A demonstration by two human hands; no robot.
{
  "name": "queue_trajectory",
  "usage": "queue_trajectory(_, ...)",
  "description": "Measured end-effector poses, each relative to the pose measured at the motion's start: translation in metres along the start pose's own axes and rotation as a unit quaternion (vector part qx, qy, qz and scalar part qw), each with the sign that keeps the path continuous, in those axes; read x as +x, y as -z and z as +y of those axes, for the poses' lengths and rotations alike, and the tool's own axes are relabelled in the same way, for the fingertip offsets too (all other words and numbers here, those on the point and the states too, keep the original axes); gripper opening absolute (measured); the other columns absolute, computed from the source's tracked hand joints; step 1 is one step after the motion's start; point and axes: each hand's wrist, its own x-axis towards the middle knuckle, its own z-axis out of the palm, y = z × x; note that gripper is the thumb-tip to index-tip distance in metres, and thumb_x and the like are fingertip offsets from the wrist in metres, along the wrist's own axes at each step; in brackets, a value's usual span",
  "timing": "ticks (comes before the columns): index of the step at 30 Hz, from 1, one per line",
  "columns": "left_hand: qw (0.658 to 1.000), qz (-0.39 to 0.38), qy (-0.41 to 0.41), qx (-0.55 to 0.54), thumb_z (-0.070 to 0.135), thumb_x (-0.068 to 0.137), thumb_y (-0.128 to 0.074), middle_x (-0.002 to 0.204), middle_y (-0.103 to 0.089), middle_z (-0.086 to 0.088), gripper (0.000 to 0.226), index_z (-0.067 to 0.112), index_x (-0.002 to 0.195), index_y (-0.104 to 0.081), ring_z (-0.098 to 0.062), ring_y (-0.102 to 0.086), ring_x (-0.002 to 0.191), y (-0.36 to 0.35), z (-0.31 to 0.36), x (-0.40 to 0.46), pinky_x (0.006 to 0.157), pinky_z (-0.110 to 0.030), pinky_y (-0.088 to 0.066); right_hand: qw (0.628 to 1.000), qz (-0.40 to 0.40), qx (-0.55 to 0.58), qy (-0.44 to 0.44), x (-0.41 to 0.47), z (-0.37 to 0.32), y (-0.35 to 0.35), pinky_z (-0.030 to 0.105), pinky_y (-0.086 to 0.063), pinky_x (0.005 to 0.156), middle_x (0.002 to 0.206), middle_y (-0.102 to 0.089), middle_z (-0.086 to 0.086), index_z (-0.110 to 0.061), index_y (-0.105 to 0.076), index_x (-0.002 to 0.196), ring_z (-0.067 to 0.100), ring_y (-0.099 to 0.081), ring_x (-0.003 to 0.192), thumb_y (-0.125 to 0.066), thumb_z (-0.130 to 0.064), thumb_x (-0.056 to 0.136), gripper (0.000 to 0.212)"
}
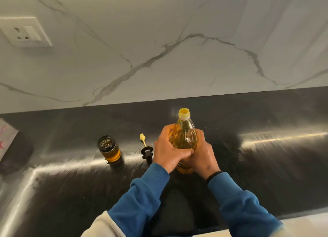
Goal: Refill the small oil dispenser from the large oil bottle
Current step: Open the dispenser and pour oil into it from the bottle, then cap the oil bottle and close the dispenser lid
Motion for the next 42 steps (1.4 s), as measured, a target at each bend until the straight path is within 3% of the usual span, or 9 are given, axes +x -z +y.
queue_trajectory(8, 0.999, 0.003, -0.006, 0.050, 0.019, 0.055, -0.094, 0.114, -0.066, 0.015, 0.084, 0.038, 0.124, -0.051, -0.002, -0.063, 0.109, -0.032, 0.010, 0.007, 0.092, -0.025, -0.056, 0.999, 0.022, 0.042, -0.004, 0.015, 0.035, 0.012, 0.037, -0.059, 0.087, 0.104, -0.063, -0.013, -0.034, -0.037, 0.126, 0.008, -0.065, 0.098, -0.087, -0.045, 0.066, 0.079)
queue_trajectory(22, 0.996, 0.023, -0.011, 0.091, 0.017, 0.062, -0.092, 0.115, -0.060, 0.018, 0.085, 0.038, 0.127, -0.044, -0.003, -0.060, 0.110, -0.047, 0.015, -0.005, 0.078, -0.004, -0.049, 0.996, 0.010, 0.075, 0.042, 0.014, 0.055, 0.016, 0.036, -0.059, 0.087, 0.109, -0.063, -0.011, -0.033, -0.036, 0.125, 0.008, -0.065, 0.099, -0.084, -0.043, 0.071, 0.073)
queue_trajectory(25, 0.996, 0.026, -0.012, 0.087, 0.017, 0.062, -0.092, 0.120, -0.056, 0.020, 0.091, 0.040, 0.132, -0.039, -0.005, -0.057, 0.117, -0.051, 0.018, -0.010, 0.088, -0.012, -0.050, 0.998, -0.016, 0.053, 0.033, 0.016, 0.055, 0.021, 0.037, -0.058, 0.089, 0.112, -0.062, -0.011, -0.036, -0.035, 0.123, 0.008, -0.063, 0.100, -0.084, -0.046, 0.071, 0.073)
queue_trajectory(28, 0.986, 0.146, -0.047, 0.056, 0.023, 0.063, -0.091, 0.133, -0.052, 0.011, 0.091, 0.033, 0.137, -0.040, -0.003, -0.050, 0.125, -0.063, 0.019, -0.032, 0.103, -0.019, -0.042, 0.995, -0.051, 0.046, 0.074, 0.014, 0.063, 0.036, 0.029, -0.050, 0.098, 0.127, -0.055, -0.009, -0.034, -0.036, 0.134, 0.007, -0.056, 0.115, -0.085, -0.041, 0.069, 0.082)
queue_trajectory(30, 0.963, 0.252, -0.094, 0.023, 0.030, 0.070, -0.085, 0.114, -0.059, 0.007, 0.063, 0.025, 0.121, -0.050, -0.009, -0.059, 0.107, -0.073, 0.020, -0.049, 0.095, -0.022, -0.047, 0.993, -0.064, 0.004, 0.098, 0.013, 0.079, 0.048, 0.027, -0.039, 0.108, 0.137, -0.050, -0.006, -0.025, -0.042, 0.141, 0.008, -0.046, 0.127, -0.087, -0.035, 0.069, 0.085)
queue_trajectory(31, 0.958, 0.261, -0.116, -0.008, 0.029, 0.074, -0.080, 0.100, -0.063, 0.007, 0.047, 0.022, 0.112, -0.053, -0.013, -0.062, 0.092, -0.078, 0.019, -0.055, 0.085, -0.027, -0.051, 0.993, -0.059, -0.026, 0.097, 0.013, 0.089, 0.053, 0.028, -0.037, 0.111, 0.140, -0.049, -0.004, -0.022, -0.046, 0.141, 0.010, -0.044, 0.131, -0.086, -0.032, 0.072, 0.081)
queue_trajectory(34, 0.982, 0.149, -0.080, -0.085, 0.009, 0.086, -0.071, 0.078, -0.070, -0.005, 0.011, 0.015, 0.094, -0.065, -0.023, -0.067, 0.068, -0.093, 0.012, -0.063, 0.067, -0.036, -0.059, 0.994, -0.003, -0.082, 0.067, 0.015, 0.123, 0.064, 0.037, -0.041, 0.111, 0.140, -0.053, 0.001, -0.018, -0.056, 0.136, 0.018, -0.047, 0.132, -0.078, -0.021, 0.082, 0.059)
queue_trajectory(38, 0.993, -0.021, 0.109, -0.039, 0.011, 0.088, -0.072, 0.099, -0.076, 0.003, 0.022, 0.027, 0.104, -0.073, -0.011, -0.071, 0.097, -0.120, -0.013, -0.057, 0.094, -0.042, -0.057, 0.993, 0.008, -0.109, 0.034, 0.017, 0.145, 0.067, 0.039, -0.051, 0.100, 0.130, -0.060, 0.001, -0.016, -0.062, 0.128, 0.019, -0.055, 0.121, -0.075, -0.014, 0.084, 0.046)
queue_trajectory(42, 0.974, -0.036, 0.218, -0.039, 0.006, 0.091, -0.064, 0.125, -0.067, 0.004, 0.046, 0.018, 0.135, -0.059, -0.009, -0.061, 0.119, -0.140, -0.035, -0.042, 0.108, -0.040, -0.048, 0.988, -0.032, -0.147, 0.031, 0.020, 0.150, 0.058, 0.030, -0.046, 0.103, 0.133, -0.059, -0.002, -0.019, -0.059, 0.132, 0.017, -0.051, 0.123, -0.072, -0.018, 0.086, 0.048)
